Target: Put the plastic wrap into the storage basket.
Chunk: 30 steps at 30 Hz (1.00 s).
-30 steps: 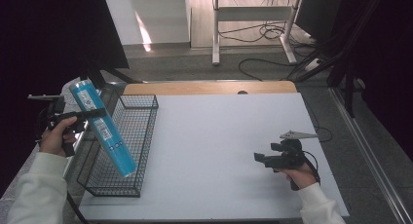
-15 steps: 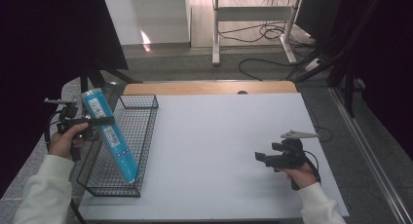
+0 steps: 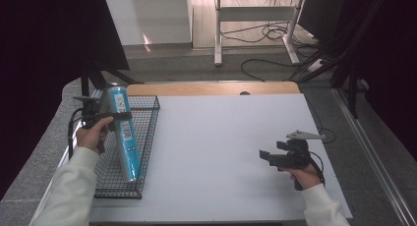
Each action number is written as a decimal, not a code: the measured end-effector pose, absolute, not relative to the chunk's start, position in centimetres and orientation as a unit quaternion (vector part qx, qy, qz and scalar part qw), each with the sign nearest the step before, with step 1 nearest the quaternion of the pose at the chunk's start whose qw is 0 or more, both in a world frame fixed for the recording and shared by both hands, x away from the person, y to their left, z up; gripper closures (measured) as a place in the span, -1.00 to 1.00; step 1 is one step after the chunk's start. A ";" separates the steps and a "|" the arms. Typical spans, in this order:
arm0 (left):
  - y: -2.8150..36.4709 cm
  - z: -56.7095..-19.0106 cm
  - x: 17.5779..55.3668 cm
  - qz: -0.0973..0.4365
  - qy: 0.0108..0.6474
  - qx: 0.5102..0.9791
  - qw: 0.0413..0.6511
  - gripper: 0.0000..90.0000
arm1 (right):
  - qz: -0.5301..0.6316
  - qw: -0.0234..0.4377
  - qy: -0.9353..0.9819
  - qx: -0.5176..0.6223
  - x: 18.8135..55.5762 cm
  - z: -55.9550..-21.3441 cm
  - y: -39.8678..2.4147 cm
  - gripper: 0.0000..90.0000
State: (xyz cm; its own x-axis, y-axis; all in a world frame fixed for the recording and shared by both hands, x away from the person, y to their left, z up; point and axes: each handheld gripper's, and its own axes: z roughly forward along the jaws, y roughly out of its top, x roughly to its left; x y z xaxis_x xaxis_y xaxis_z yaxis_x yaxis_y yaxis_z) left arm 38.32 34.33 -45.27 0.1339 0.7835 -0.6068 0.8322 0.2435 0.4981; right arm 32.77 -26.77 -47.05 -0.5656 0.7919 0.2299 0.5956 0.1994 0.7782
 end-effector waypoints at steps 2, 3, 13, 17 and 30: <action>33.6 -45.3 38.7 -0.018 0.662 0.620 0.421 -0.29 | 0.442 0.112 0.765 0.455 32.8 -47.0 -26.8 -0.72; 33.2 -45.3 38.9 -0.011 0.665 0.620 0.415 -0.29 | 0.442 0.113 0.765 0.455 32.8 -47.0 -26.9 -0.72; 30.5 -46.1 40.2 0.035 0.686 0.632 0.360 -0.30 | 0.439 0.117 0.763 0.459 32.9 -47.1 -26.8 -0.72; 30.1 -47.3 41.1 0.027 0.698 0.628 0.344 -0.30 | 0.438 0.117 0.764 0.459 32.9 -47.2 -26.7 -0.72; 29.9 -47.6 41.0 0.050 0.698 0.630 0.337 -0.51 | 0.437 0.119 0.763 0.461 33.0 -47.2 -26.8 -0.72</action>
State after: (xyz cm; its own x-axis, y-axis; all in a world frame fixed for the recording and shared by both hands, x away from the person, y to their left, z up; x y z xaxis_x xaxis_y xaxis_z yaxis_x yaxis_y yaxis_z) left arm 41.02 29.86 -47.58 0.0212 0.9129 -0.4075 0.8461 0.2008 0.4937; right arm 32.96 -26.80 -47.22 -0.5461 0.8079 0.2214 0.5994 0.1922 0.7770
